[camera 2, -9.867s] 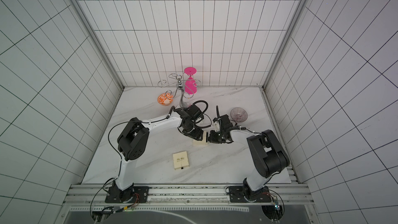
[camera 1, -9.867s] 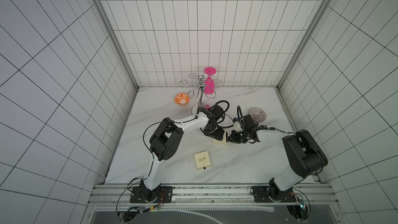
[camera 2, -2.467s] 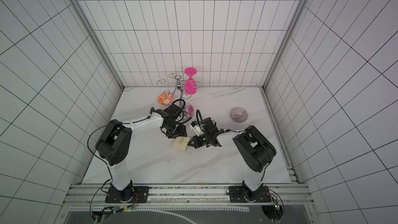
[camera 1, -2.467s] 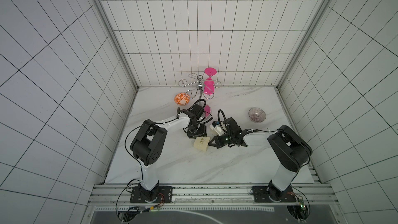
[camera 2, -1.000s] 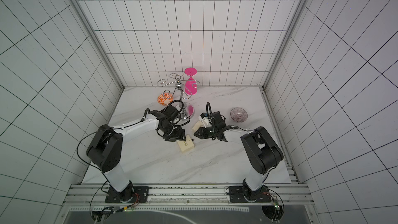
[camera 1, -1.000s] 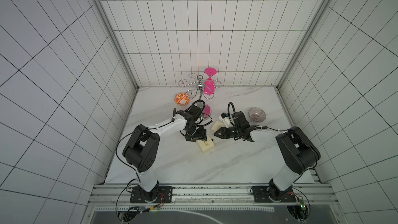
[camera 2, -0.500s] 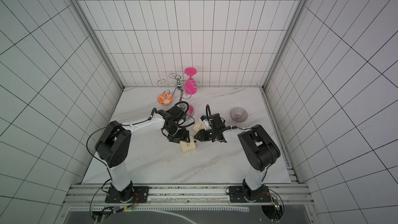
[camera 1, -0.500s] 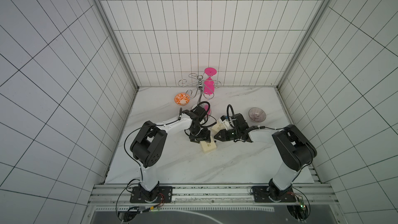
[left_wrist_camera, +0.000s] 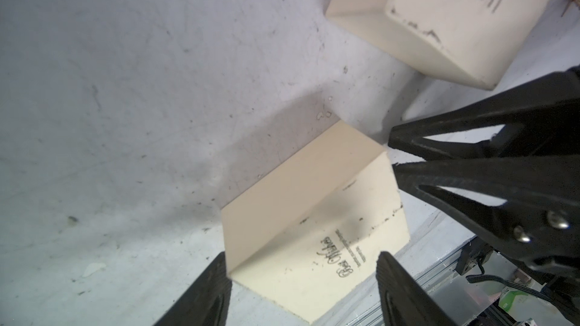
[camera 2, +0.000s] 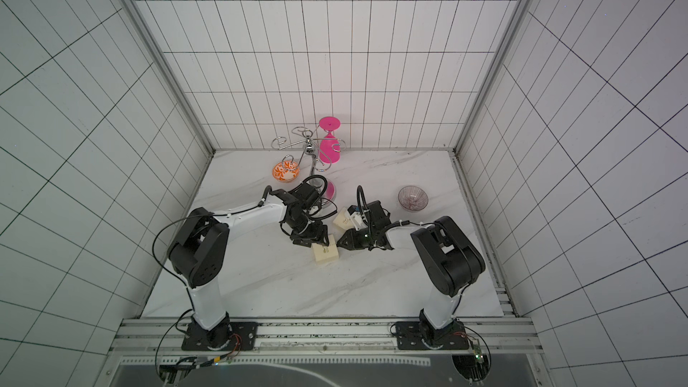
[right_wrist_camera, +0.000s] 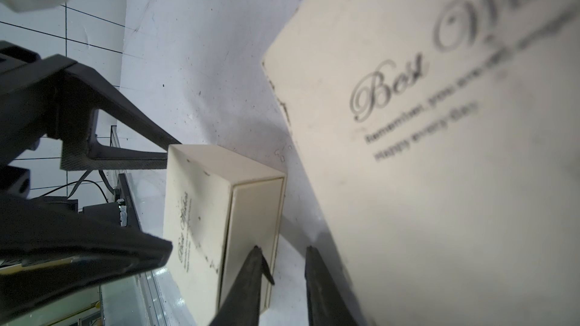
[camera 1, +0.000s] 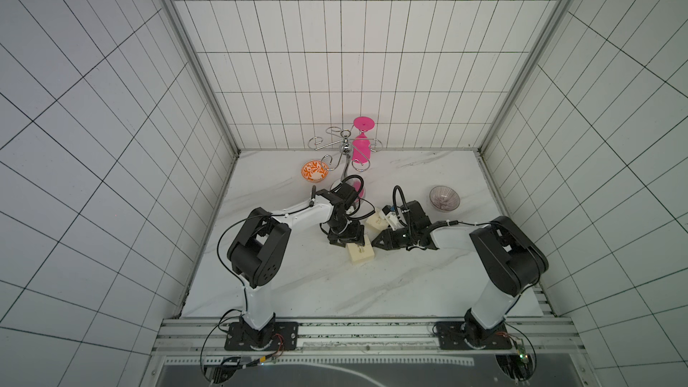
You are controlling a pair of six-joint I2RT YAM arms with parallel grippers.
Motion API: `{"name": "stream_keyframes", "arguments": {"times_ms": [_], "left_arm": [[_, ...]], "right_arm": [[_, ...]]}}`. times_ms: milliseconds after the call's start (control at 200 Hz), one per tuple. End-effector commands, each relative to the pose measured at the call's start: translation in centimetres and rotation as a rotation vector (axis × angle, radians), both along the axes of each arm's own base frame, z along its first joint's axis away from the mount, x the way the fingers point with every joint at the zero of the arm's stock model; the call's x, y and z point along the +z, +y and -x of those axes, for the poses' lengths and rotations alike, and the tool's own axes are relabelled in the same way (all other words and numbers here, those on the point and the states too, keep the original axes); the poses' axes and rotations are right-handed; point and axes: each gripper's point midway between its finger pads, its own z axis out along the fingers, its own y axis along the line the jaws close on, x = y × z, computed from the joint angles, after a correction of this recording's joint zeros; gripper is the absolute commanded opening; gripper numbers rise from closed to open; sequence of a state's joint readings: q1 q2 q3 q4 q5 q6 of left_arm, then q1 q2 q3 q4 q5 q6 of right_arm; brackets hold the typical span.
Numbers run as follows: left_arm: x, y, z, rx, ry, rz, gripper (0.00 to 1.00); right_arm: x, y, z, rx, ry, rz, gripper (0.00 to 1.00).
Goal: Take out the earrings from the drawer-style jewelry box
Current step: Open the drawer in the jewelry box.
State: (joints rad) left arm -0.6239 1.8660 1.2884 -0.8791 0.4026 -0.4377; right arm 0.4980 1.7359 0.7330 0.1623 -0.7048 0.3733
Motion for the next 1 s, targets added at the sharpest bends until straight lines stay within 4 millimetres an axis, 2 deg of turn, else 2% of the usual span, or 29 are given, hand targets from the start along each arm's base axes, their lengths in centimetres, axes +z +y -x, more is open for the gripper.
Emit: {"name": "stream_keyframes", "arguments": {"times_ms": [0,285,535,835,994], "left_arm": [[0.0,-0.3,-0.7,0.007,-0.012,-0.003,0.72],[-0.3,-0.2,-0.6,0.006,-0.007,-0.009,0.72],[-1.2,0.6,-0.8,-0.001,-0.01,-0.069,0.72],[-3.7,3.0,-0.1,-0.044,-0.011,-0.208,0.72],[-4.1,3.6,0.1,-0.05,-0.017,-0.233,0.72]], "right_arm": [[-0.4,0.0,1.5,0.039,0.021,-0.016,0.24],[0.4,0.6,2.0,0.07,0.016,-0.066,0.16],[-0.3,0.0,1.6,0.035,0.018,-0.027,0.03],[0.2,-1.4,0.7,-0.034,-0.04,0.034,0.01],[0.1,-2.0,0.7,-0.056,-0.045,0.049,0.0]]}}
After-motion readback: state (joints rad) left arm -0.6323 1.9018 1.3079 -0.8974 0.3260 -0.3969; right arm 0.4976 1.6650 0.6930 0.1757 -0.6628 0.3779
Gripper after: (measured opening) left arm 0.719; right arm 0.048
